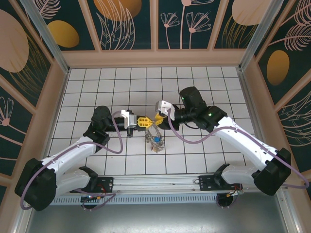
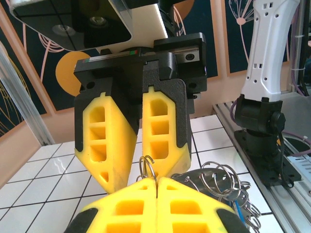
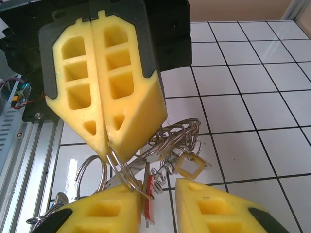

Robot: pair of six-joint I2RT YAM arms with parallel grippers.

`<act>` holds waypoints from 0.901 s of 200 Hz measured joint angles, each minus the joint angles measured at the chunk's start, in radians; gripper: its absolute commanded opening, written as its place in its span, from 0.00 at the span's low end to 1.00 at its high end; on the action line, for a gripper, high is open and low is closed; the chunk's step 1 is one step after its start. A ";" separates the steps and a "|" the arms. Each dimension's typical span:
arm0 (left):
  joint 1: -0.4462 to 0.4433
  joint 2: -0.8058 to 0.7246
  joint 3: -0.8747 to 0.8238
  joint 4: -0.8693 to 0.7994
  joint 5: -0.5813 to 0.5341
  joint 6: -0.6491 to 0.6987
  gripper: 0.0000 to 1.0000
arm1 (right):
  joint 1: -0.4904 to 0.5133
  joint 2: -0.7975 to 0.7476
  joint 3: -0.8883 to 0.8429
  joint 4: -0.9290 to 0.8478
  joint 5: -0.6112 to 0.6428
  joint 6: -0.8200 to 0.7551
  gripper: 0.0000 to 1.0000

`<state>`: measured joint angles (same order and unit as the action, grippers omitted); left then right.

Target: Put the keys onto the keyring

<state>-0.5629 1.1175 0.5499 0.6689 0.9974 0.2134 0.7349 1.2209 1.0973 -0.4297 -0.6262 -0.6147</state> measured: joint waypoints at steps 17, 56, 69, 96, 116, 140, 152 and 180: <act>0.000 0.000 0.002 -0.013 0.010 0.014 0.00 | 0.000 -0.001 0.000 -0.004 -0.001 -0.009 0.28; 0.000 0.000 0.004 -0.027 0.018 0.029 0.00 | 0.001 -0.001 -0.001 -0.008 0.001 -0.016 0.35; 0.000 0.000 0.004 -0.028 0.020 0.031 0.00 | 0.001 -0.001 -0.001 -0.008 0.004 -0.016 0.35; 0.000 0.000 0.004 -0.038 0.017 0.033 0.00 | 0.001 -0.010 -0.014 -0.008 0.003 -0.026 0.32; 0.000 0.000 0.004 -0.044 0.016 0.034 0.00 | 0.002 -0.016 -0.016 -0.008 -0.003 -0.036 0.30; 0.000 0.000 0.005 -0.045 0.016 0.037 0.00 | 0.008 -0.017 -0.016 -0.013 -0.009 -0.054 0.25; 0.000 0.002 0.006 -0.045 0.017 0.037 0.00 | 0.009 -0.017 -0.016 -0.020 -0.016 -0.064 0.25; 0.000 0.009 0.008 -0.045 0.021 0.037 0.00 | 0.013 -0.016 -0.016 -0.039 -0.032 -0.081 0.24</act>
<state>-0.5632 1.1267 0.5575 0.6239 1.0180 0.2504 0.7475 1.2045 1.0813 -0.4690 -0.6582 -0.6956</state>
